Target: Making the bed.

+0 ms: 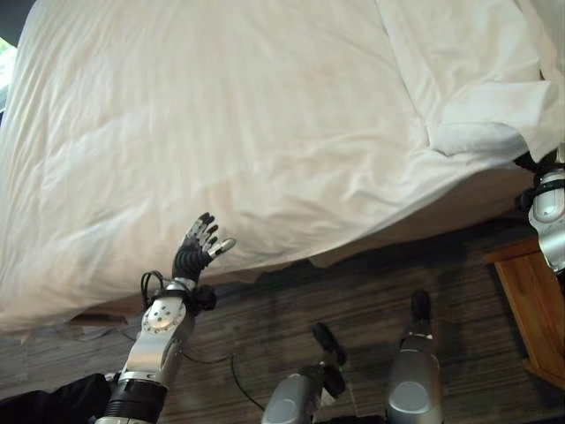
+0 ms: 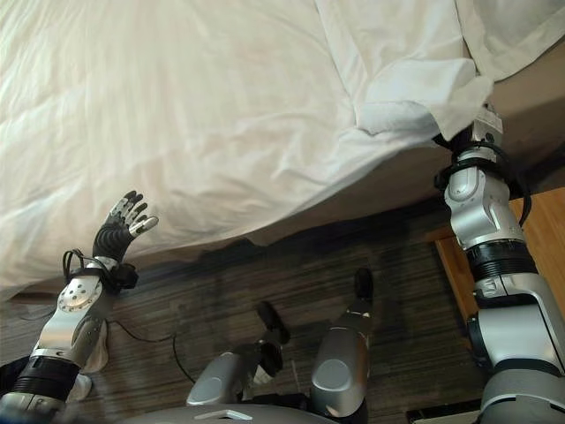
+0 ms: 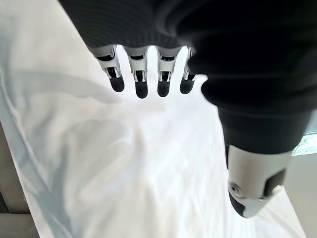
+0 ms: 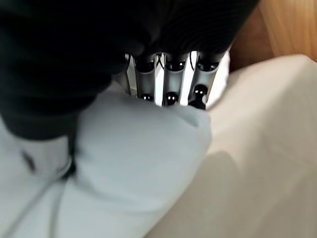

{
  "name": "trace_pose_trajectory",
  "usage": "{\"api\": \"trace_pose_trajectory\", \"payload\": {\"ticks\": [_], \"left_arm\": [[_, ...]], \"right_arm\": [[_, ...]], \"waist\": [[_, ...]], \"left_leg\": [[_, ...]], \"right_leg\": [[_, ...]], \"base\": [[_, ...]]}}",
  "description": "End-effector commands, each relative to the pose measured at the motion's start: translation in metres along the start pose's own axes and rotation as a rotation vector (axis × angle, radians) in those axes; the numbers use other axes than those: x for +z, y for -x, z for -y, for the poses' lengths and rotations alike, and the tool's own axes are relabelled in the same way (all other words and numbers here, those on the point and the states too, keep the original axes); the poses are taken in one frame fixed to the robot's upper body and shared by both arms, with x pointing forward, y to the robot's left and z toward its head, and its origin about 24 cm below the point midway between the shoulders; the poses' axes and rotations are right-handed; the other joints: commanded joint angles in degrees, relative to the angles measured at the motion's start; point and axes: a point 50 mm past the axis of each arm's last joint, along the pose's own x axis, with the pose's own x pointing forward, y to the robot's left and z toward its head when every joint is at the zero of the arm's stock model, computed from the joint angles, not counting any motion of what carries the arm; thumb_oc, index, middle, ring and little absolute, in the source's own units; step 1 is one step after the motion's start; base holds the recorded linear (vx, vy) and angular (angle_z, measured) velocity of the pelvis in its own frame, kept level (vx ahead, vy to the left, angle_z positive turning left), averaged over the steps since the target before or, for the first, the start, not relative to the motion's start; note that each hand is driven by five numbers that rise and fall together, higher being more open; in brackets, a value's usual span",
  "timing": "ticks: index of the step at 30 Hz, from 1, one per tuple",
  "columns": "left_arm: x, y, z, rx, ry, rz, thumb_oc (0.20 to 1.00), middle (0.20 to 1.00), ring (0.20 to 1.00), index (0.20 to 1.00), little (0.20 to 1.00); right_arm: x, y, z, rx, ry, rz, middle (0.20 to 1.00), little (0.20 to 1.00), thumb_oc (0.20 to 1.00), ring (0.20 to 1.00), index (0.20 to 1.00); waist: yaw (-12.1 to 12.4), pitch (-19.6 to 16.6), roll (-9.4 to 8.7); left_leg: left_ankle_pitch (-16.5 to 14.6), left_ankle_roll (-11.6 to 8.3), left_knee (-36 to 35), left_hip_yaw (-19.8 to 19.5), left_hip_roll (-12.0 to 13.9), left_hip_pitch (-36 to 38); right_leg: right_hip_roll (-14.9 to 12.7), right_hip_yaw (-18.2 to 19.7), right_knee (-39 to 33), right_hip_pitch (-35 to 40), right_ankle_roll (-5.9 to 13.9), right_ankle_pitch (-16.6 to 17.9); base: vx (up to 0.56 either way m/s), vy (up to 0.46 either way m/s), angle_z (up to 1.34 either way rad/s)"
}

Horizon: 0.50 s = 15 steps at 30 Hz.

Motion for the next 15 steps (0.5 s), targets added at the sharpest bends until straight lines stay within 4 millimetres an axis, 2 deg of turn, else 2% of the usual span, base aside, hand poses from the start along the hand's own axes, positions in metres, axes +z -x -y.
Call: {"api": "trace_pose_trajectory", "payload": {"ticks": [1, 2, 3, 4, 5, 7, 8, 9, 12, 13, 15], "left_arm": [[-0.018, 0.004, -0.004, 0.051, 0.026, -0.047, 1.0, 1.0, 1.0, 1.0, 1.0], [-0.031, 0.003, 0.003, 0.065, 0.065, -0.093, 1.0, 1.0, 1.0, 1.0, 1.0], [-0.035, 0.003, 0.0, 0.086, 0.09, -0.107, 1.0, 1.0, 1.0, 1.0, 1.0], [-0.035, 0.003, 0.0, 0.086, 0.09, -0.107, 1.0, 1.0, 1.0, 1.0, 1.0], [-0.04, 0.005, 0.0, 0.095, 0.104, -0.123, 1.0, 1.0, 1.0, 1.0, 1.0], [-0.047, 0.005, 0.005, 0.098, 0.132, -0.15, 1.0, 1.0, 1.0, 1.0, 1.0], [-0.047, 0.005, 0.004, 0.098, 0.132, -0.15, 1.0, 1.0, 1.0, 1.0, 1.0], [-0.053, 0.006, 0.008, 0.094, 0.15, -0.176, 1.0, 1.0, 1.0, 1.0, 1.0], [-0.058, 0.007, 0.01, 0.082, 0.15, -0.207, 1.0, 1.0, 1.0, 1.0, 1.0], [-0.063, 0.009, 0.012, 0.071, 0.149, -0.23, 1.0, 1.0, 1.0, 1.0, 1.0], [-0.066, 0.01, 0.011, 0.07, 0.152, -0.241, 1.0, 1.0, 1.0, 1.0, 1.0]], "right_arm": [[-0.101, 0.069, -0.055, 0.289, 0.2, -0.332, 1.0, 1.0, 1.0, 1.0, 1.0], [-0.129, 0.098, -0.072, 0.391, 0.28, -0.439, 1.0, 1.0, 1.0, 1.0, 1.0], [-0.143, 0.115, -0.081, 0.458, 0.322, -0.503, 1.0, 1.0, 1.0, 1.0, 1.0], [-0.143, 0.115, -0.081, 0.459, 0.322, -0.502, 1.0, 1.0, 1.0, 1.0, 1.0], [-0.159, 0.135, -0.087, 0.517, 0.358, -0.572, 1.0, 1.0, 1.0, 1.0, 1.0], [-0.177, 0.163, -0.094, 0.598, 0.397, -0.665, 1.0, 1.0, 1.0, 1.0, 1.0], [-0.177, 0.163, -0.094, 0.598, 0.397, -0.665, 1.0, 1.0, 1.0, 1.0, 1.0], [-0.199, 0.207, -0.1, 0.726, 0.471, -0.785, 1.0, 1.0, 1.0, 1.0, 1.0], [-0.215, 0.257, -0.104, 0.829, 0.481, -0.938, 1.0, 1.0, 1.0, 1.0, 1.0], [-0.221, 0.281, -0.103, 0.874, 0.486, -1.024, 1.0, 1.0, 1.0, 1.0, 1.0], [-0.225, 0.286, -0.099, 0.871, 0.488, -1.058, 1.0, 1.0, 1.0, 1.0, 1.0]], "waist": [[-4.9, -3.9, -2.89], [-4.3, -4.6, -3.21], [-3.9, -5.2, -3.46], [-3.9, -5.2, -3.49], [-3.6, -5.6, -3.9], [-3.1, -6.2, -4.73], [-3.0, -6.2, -4.76], [-2.4, -6.9, -5.84], [-1.3, -8.1, -7.4], [-0.7, -8.8, -8.18], [-0.4, -9.1, -8.65]], "left_leg": [[-7.5, -3.5, 0.5, 0.9, 2.4, 3.4], [-7.6, -3.43, 0.6, 0.8, 2.6, 3.4], [-7.6, -3.43, 0.6, 0.6, 2.7, 3.5], [-7.6, -3.43, 0.6, 0.6, 2.7, 3.4], [-7.5, -3.46, 0.7, 0.5, 2.9, 3.5], [-7.4, -3.5, 0.7, 0.1, 3.2, 3.7], [-7.4, -3.5, 0.7, 0.2, 3.2, 3.7], [-7.3, -3.71, 0.6, -0.3, 3.7, 3.9], [-7.2, -3.93, 0.7, -1.1, 4.4, 4.2], [-7.3, -4.01, 0.6, -1.6, 4.8, 4.4], [-7.2, -4.15, 0.6, -1.7, 5.1, 4.5]], "right_leg": [[-2.7, -0.8, -0.1, -1.6, 1.06, -2.6], [-2.4, -0.9, -0.2, -1.4, 0.94, -2.5], [-2.1, -0.9, -0.3, -1.1, 0.88, -2.5], [-2.1, -0.9, -0.3, -1.2, 0.88, -2.5], [-2.0, -1.1, -0.2, -1.0, 0.84, -2.5], [-1.8, -1.1, -0.3, -0.6, 0.74, -2.6], [-1.8, -1.1, -0.3, -0.6, 0.74, -2.6], [-1.4, -1.6, -0.4, 0.0, 0.64, -2.7], [-0.8, -2.1, -0.7, 1.0, 0.54, -2.9], [-0.5, -2.4, -1.0, 1.8, 0.52, -2.9], [-0.3, -2.7, -1.2, 2.1, 0.56, -2.8]], "base": [[-0.01, -0.059, -0.02], [0.0, -0.067, 0.0], [0.01, -0.053, 0.0], [0.01, -0.034, 0.0], [0.0, 0.0, 0.0], [0.0, -0.033, 0.05], [0.01, -0.046, 0.07], [0.03, -0.053, 0.06], [0.06, -0.07, 0.05], [0.06, -0.048, 0.05], [0.04, -0.028, -0.08]]}}
